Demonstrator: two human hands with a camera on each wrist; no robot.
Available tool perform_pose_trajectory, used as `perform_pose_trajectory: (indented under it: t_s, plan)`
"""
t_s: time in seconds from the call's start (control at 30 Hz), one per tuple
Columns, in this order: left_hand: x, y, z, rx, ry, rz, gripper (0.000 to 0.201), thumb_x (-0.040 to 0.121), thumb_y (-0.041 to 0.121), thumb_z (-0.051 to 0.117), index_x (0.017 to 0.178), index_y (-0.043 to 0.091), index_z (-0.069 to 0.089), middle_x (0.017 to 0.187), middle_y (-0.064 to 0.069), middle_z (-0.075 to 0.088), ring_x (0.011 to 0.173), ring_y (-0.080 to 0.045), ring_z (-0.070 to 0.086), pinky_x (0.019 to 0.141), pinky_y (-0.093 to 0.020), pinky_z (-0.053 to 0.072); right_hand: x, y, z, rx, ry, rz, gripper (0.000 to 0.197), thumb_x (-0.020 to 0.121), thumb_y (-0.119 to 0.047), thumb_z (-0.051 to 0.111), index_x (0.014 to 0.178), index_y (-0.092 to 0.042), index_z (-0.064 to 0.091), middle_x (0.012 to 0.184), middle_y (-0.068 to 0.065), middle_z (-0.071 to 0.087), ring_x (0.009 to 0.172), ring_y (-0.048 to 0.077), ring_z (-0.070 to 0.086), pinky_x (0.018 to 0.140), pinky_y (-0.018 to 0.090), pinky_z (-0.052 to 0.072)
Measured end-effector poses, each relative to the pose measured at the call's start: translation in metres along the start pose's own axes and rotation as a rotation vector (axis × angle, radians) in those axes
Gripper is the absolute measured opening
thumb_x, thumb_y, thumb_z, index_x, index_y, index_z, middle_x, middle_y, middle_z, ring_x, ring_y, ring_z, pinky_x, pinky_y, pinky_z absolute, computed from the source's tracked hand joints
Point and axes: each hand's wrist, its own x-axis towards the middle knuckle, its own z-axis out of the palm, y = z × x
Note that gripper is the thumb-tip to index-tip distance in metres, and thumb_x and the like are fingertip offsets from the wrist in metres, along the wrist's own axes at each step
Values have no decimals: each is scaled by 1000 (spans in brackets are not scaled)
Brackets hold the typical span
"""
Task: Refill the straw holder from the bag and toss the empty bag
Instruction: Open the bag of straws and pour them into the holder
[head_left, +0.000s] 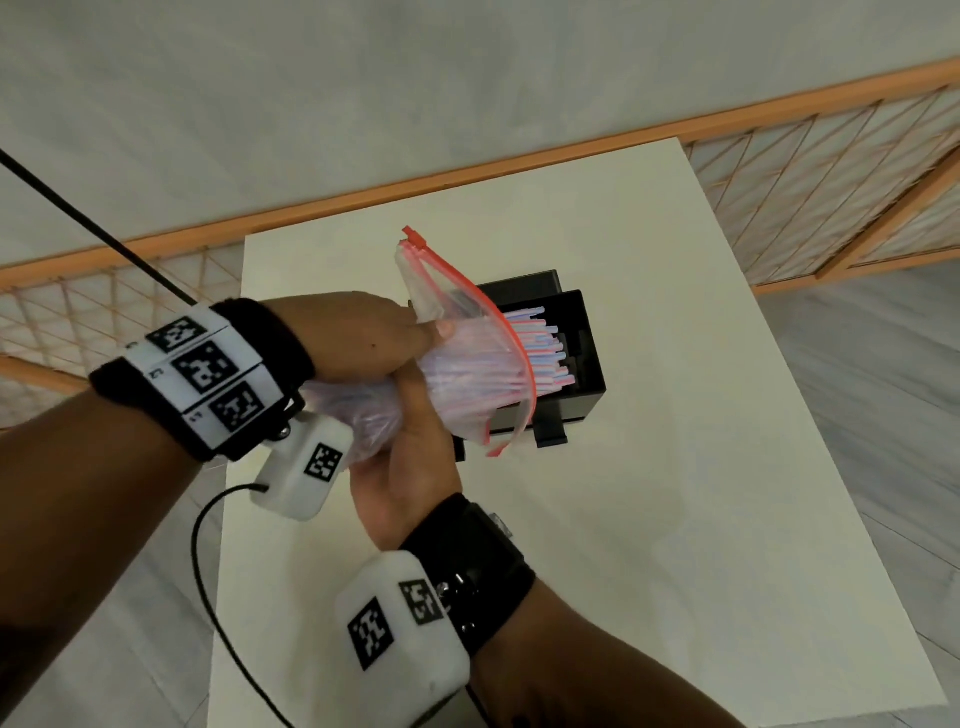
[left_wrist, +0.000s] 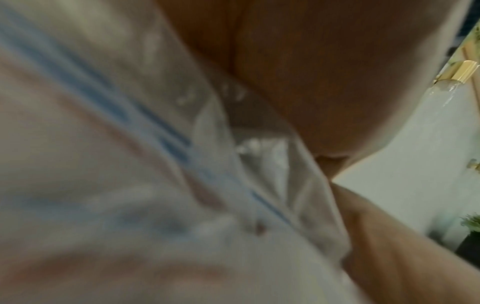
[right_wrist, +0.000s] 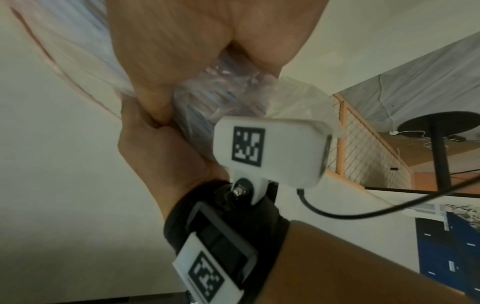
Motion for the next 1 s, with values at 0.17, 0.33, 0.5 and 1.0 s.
perform_pose_trajectory:
  t_s: [0.17,0.33,0.5,1.0]
  plan:
    - [25,-1,-6,75,-3,-41,60,100,63,24,112,20,64,125,-7,64,103,-19,58,93,-30,36,-3,-16,0,83,-42,128,71,87,-51,73,144,-11,60,144,19,62,142,37,51,123,53,33]
    - [48,7,-6,151,60,-80,57,96,67,33,99,18,61,101,-6,64,87,-19,61,84,-32,42,-6,-31,-7,121,-67,148,53,99,-55,53,116,-11,78,117,15,75,105,29,70,95,46,54]
    - [56,32,-4,262,233,-55,66,90,74,35,84,12,58,75,-2,56,73,-19,57,77,-36,46,-5,-41,-12,84,-57,119,64,97,-61,55,128,-6,67,105,14,78,84,25,78,68,34,64]
    - [10,25,-18,273,272,-169,101,79,89,6,117,16,64,117,-9,67,106,-28,62,100,-47,47,-27,-37,10,34,-208,212,77,88,-67,58,135,-7,65,133,18,67,115,29,69,86,40,62]
